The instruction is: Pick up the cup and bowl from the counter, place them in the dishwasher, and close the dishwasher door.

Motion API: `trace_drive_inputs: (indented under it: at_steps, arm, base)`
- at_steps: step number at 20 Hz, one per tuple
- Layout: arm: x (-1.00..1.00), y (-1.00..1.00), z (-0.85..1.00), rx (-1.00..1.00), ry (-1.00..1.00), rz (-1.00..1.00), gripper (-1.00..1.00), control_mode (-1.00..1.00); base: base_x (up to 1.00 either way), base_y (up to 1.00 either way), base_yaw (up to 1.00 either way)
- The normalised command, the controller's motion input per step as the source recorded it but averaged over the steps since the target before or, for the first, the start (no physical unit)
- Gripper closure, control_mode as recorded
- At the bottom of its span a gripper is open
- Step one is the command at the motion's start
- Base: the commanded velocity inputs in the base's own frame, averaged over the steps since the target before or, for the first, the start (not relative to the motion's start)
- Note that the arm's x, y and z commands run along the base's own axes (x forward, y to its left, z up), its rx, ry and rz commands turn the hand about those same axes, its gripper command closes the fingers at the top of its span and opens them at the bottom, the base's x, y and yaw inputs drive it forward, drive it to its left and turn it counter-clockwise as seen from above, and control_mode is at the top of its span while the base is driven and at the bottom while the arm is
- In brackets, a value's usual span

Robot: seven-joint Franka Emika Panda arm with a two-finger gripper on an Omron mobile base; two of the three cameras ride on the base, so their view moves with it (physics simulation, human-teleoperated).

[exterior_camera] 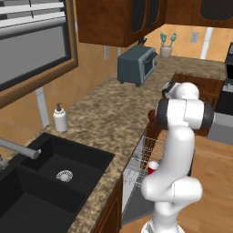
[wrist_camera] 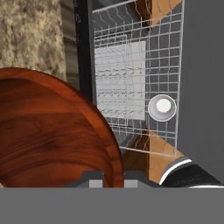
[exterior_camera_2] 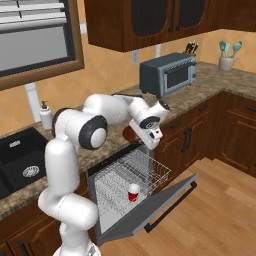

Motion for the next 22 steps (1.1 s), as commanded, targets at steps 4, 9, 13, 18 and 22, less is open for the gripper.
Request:
trace_drive_inputs:
  at_steps: [4, 9, 13, 18, 22]
  arm:
    - [-0.79, -0.93, -0.32, 0.09, -0.01, 0.00, 1.00, -1.00]
    - [0.00, -0.44, -0.89, 0.03, 0.20, 0.00, 1.00, -1.00]
    - [0.25, -0.27, -0.85, 0.00, 0.21, 0.01, 1.00, -1.00]
    - [0.56, -0.31, -0.72, 0.00, 0.17, 0.04, 1.00, -1.00]
    - [0.80, -0.13, -0.84, 0.00, 0.14, 0.13, 1.00, -1.00]
  base:
    - [0.00, 0.00, 0.00]
    - [0.00, 0.00, 0.00]
    - [0.00, 0.00, 0.00]
    - [0.00, 0.00, 0.00]
    - [0.00, 0.00, 0.00]
